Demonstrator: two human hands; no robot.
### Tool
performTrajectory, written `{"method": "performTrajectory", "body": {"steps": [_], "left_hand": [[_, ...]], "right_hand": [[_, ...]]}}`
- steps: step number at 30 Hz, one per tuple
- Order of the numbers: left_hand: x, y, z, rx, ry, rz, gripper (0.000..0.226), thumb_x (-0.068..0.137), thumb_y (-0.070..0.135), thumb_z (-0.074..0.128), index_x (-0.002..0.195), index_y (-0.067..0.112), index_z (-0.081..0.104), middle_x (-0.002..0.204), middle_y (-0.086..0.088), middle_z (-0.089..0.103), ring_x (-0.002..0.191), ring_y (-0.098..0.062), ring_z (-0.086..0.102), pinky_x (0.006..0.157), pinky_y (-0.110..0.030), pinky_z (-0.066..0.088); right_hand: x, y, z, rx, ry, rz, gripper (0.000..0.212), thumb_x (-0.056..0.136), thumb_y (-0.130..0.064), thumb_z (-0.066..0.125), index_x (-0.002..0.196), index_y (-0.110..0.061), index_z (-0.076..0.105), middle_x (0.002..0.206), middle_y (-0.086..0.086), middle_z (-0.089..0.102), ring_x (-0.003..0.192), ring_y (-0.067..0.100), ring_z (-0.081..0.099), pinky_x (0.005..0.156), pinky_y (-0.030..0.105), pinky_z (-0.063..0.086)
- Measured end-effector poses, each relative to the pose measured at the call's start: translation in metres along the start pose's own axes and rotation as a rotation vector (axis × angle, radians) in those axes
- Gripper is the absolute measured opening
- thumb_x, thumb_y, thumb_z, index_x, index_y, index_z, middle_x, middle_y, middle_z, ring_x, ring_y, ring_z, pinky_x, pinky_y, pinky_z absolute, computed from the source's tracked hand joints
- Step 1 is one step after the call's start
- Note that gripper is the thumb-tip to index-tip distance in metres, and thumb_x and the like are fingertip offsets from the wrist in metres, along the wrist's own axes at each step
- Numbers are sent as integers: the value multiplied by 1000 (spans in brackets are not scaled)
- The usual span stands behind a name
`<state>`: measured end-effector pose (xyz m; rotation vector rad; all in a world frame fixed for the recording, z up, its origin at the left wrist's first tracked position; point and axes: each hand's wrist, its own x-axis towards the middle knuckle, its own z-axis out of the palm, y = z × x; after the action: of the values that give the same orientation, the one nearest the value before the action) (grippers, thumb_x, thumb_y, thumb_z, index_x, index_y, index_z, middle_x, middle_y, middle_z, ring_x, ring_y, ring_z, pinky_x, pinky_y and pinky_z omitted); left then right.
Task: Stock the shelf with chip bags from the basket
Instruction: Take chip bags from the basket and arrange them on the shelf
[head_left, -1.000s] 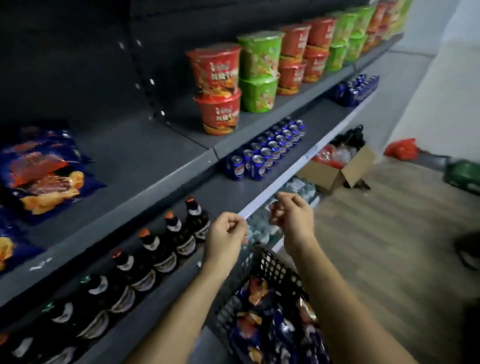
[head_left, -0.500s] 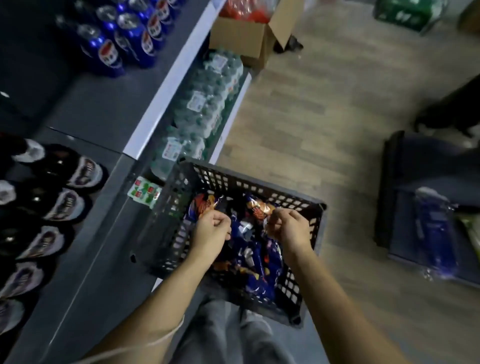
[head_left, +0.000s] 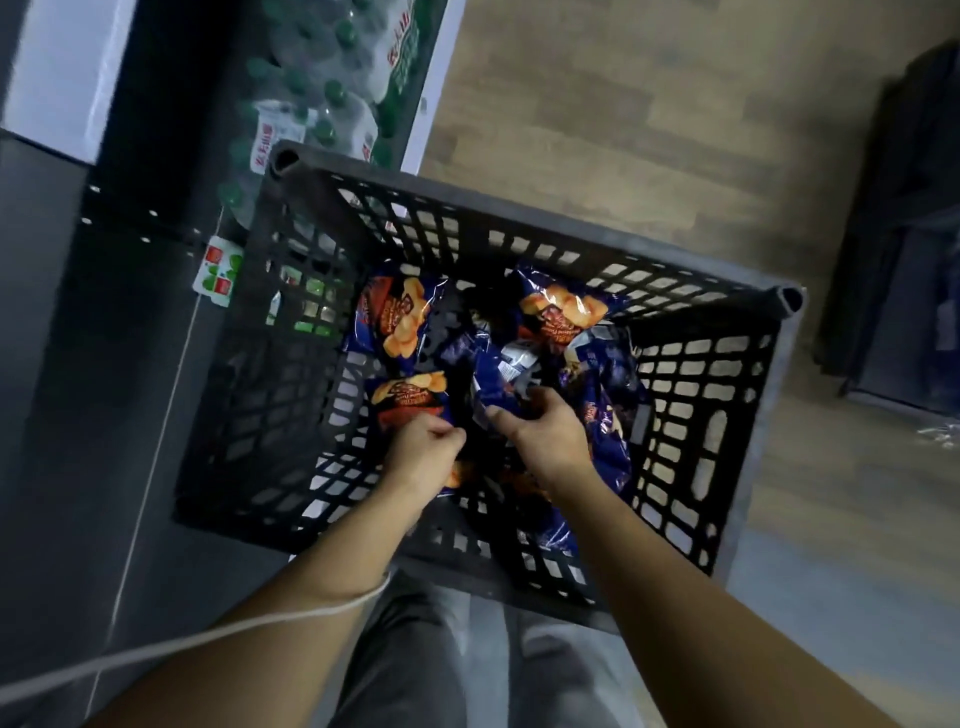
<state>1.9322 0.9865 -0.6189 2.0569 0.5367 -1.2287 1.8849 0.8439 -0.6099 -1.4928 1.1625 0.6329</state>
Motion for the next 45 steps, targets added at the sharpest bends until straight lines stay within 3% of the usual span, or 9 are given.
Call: {"method": "performTrajectory", "body": {"steps": [6, 12, 17, 23, 27, 31, 39, 42, 45], "left_hand": [[10, -11, -2, -50, -14, -33, 13, 95, 21, 62, 104, 12, 63, 87, -6, 64, 80, -21, 59, 74, -33, 49], [-6, 6, -15, -169, -13, 9, 33, 92, 40, 65, 113, 15, 64, 106, -5, 70, 94, -17, 66, 82, -35, 55], [-44, 52, -34, -378, -47, 156, 37, 87, 46, 71, 115, 22, 66, 105, 6, 76, 97, -12, 72, 91, -35, 54], [-103, 102, -77, -513, -36, 301, 33, 87, 28, 75, 115, 15, 67, 106, -4, 77, 96, -21, 74, 89, -39, 57], [-154, 130, -106, -584, 42, 413, 33, 81, 23, 78, 111, 13, 68, 101, -1, 78, 92, -19, 75, 77, -28, 58], [-211, 151, -133, -618, 146, 545, 37, 78, 22, 78, 113, 14, 68, 102, -1, 77, 92, -20, 75, 84, -38, 57], [-328, 158, -195, -768, 405, 793, 28, 83, 4, 71, 111, 8, 67, 103, -5, 77, 92, -20, 74, 69, -20, 57], [-366, 150, -222, -811, 512, 852, 36, 79, 10, 74, 114, 9, 66, 105, -6, 77, 95, -21, 74, 81, -32, 55], [-402, 140, -250, -840, 634, 904, 37, 77, 11, 76, 113, 10, 66, 104, -4, 77, 95, -22, 74, 79, -30, 56]], "right_hand": [[11, -6, 16, -297, 64, -10, 57, 86, -44, 75, 134, -19, 56, 122, 6, 68, 112, 29, 64, 96, 43, 53], [-4, -19, -4, 204, 97, 39, 43, 94, -22, 71, 135, -12, 59, 110, 5, 74, 95, 22, 72, 89, 41, 59], [-37, -55, -28, 495, -80, -47, 11, 99, -10, 62, 109, -15, 65, 95, 7, 76, 62, 13, 70, 55, 24, 55], [-81, -107, -52, 587, -167, -221, 17, 100, -12, 59, 114, -7, 67, 108, 20, 75, 87, 35, 68, 72, 42, 54], [-117, -143, -67, 605, -245, -318, 22, 100, -12, 60, 119, -3, 66, 112, 22, 74, 97, 41, 68, 89, 52, 53], [-160, -181, -77, 612, -383, -447, 24, 101, -12, 57, 122, -3, 64, 114, 19, 74, 103, 38, 72, 83, 44, 57], [-264, -262, -66, 537, -608, -718, 28, 97, -11, 60, 123, 0, 65, 115, 22, 73, 106, 39, 70, 95, 49, 56], [-305, -286, -50, 501, -692, -789, 26, 98, -11, 60, 120, 0, 66, 114, 22, 73, 103, 37, 71, 88, 43, 58], [-346, -310, -32, 457, -776, -857, 25, 97, -11, 60, 120, -1, 67, 113, 20, 74, 98, 32, 73, 80, 36, 59]]}}
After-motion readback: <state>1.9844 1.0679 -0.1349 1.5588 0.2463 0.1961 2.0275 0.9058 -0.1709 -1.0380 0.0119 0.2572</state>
